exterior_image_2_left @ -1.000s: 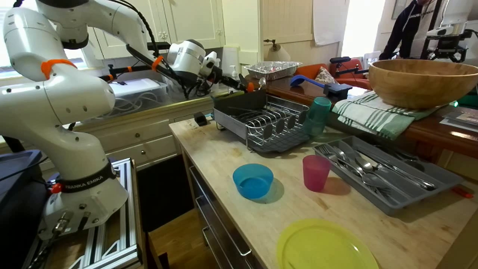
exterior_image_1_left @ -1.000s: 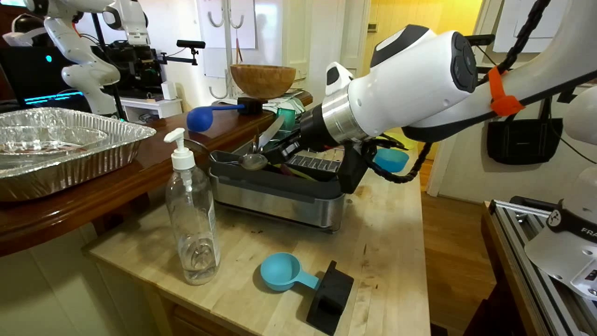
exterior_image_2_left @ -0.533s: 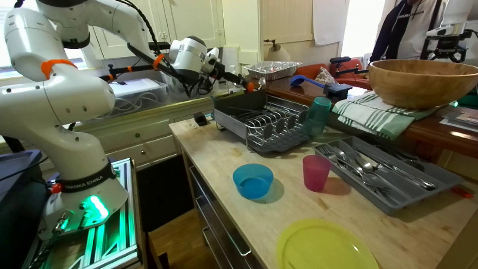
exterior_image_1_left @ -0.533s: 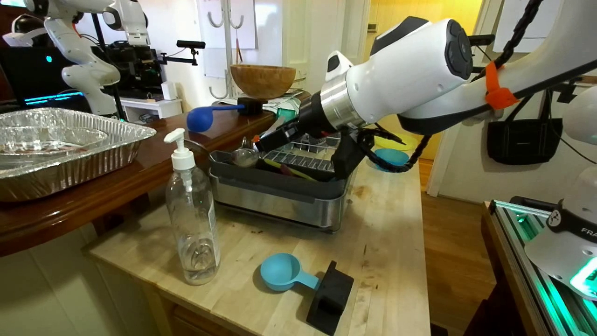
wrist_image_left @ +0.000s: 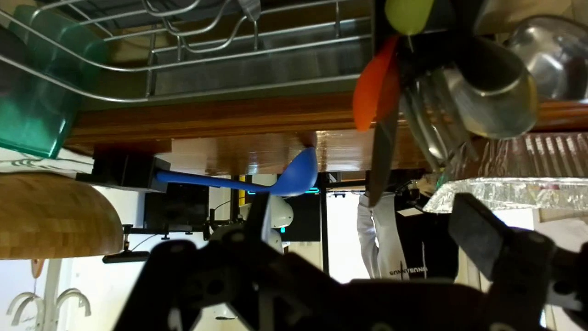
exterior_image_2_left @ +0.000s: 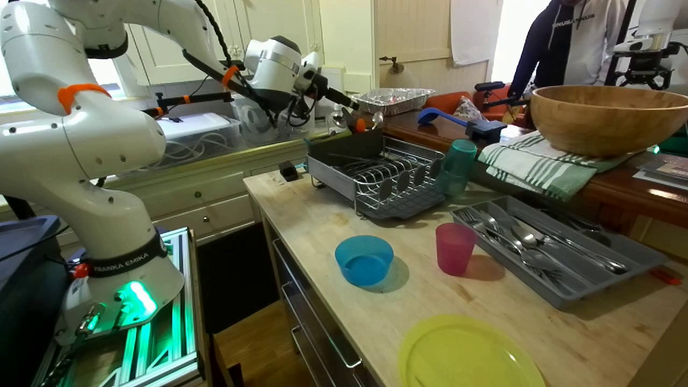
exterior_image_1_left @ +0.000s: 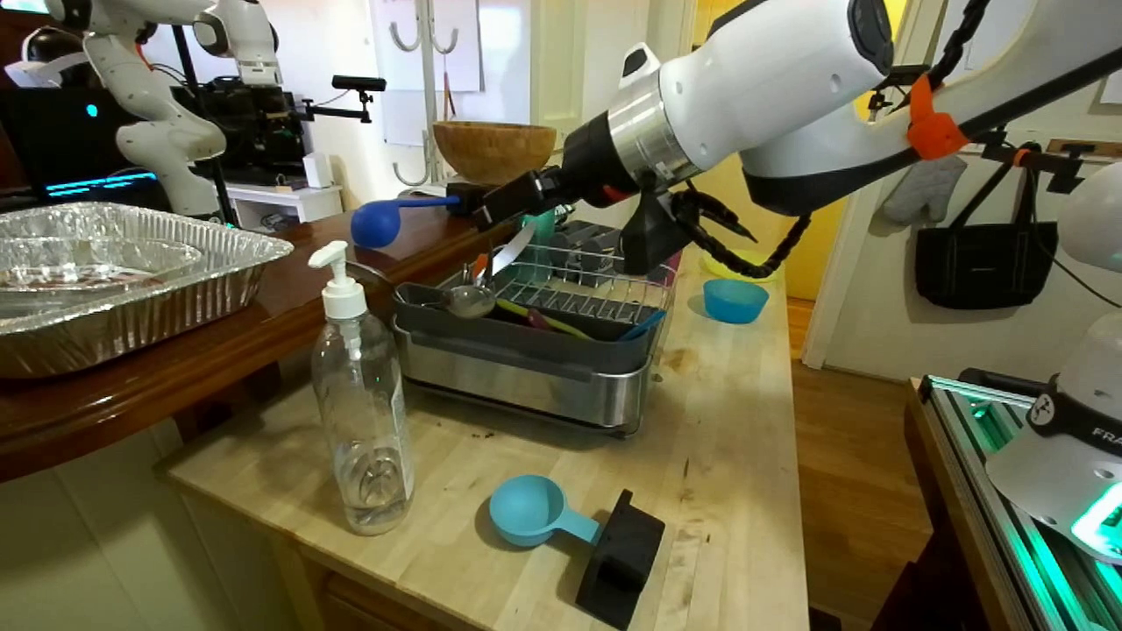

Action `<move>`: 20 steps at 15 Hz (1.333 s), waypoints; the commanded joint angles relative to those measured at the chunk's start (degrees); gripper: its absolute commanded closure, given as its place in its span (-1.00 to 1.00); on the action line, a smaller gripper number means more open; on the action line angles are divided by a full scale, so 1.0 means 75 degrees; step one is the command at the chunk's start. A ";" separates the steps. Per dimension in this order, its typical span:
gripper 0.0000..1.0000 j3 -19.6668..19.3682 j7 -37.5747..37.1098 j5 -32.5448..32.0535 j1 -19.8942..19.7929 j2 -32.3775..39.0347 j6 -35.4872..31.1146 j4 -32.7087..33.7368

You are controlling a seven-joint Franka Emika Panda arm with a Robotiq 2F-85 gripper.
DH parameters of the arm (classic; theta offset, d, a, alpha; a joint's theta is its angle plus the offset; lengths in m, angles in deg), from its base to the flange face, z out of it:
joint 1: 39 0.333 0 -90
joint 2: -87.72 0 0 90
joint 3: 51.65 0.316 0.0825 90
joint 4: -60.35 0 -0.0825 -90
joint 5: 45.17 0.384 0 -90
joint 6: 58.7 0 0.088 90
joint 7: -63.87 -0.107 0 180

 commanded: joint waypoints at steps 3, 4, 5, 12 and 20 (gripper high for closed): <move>-1.00 -0.0272 0.0106 -0.0226 0.0174 0.1327 -0.0023 -0.0079; -1.00 -0.0328 0.0151 -0.0300 0.0246 0.1584 0.0086 -0.0095; -1.00 -0.0363 0.0188 -0.0359 0.0297 0.1805 0.0165 -0.0105; -1.00 -0.0809 0.1483 -0.0486 0.1205 0.4206 0.1358 -0.0315; -1.00 -0.1933 0.2791 0.0121 0.2503 0.5636 0.2316 -0.0166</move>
